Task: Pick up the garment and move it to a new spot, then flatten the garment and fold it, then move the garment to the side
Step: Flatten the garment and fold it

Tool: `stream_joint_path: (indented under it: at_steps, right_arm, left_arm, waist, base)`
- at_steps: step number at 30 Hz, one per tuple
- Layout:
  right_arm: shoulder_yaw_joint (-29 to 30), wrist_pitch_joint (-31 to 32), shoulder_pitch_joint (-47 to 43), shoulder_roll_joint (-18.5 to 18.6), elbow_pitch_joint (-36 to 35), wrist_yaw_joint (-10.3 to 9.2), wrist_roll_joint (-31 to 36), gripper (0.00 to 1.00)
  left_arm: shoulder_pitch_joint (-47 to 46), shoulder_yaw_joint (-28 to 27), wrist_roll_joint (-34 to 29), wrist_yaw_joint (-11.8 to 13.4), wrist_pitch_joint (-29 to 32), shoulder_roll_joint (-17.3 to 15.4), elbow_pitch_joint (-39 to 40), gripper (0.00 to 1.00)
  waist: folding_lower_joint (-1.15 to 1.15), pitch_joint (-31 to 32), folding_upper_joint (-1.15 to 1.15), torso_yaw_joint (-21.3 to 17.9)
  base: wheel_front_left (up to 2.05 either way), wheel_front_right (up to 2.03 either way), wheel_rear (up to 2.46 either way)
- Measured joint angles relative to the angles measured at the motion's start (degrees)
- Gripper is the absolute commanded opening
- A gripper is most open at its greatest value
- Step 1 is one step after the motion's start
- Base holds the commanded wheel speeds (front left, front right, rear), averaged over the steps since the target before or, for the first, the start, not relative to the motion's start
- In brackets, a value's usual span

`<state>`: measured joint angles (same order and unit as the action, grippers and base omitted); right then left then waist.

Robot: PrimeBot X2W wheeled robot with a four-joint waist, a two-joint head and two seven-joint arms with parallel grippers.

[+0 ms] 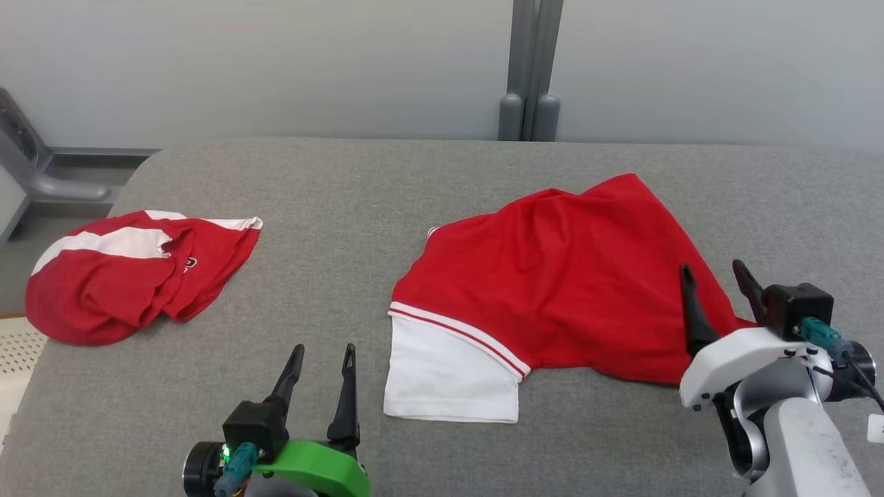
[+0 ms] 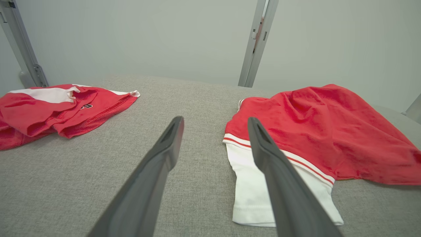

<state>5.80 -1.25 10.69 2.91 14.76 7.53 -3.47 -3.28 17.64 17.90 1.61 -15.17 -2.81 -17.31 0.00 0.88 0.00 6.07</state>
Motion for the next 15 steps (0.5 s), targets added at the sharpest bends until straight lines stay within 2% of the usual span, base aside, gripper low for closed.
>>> stream_joint_path:
  at_steps: [5, 15]
  right_arm:
    - [-2.26, -2.36, -3.13, -0.08, -1.79, 0.00, -1.81, 1.00]
    - [-1.54, -6.46, -10.85, -0.05, -5.45, 0.00, -4.67, 1.00]
  left_arm:
    - [0.01, 0.29, 0.56, 0.51, 0.00, 0.00, -0.24, 1.00]
    - [0.98, -0.26, 1.00, 0.92, 0.00, 0.00, -0.01, 1.00]
  waist:
    - [0.00, 1.21, 0.00, -1.09]
    - [0.00, 3.09, 0.00, -1.93]
  base:
    - [0.00, 0.00, 0.00]
    - [0.00, 0.00, 0.00]
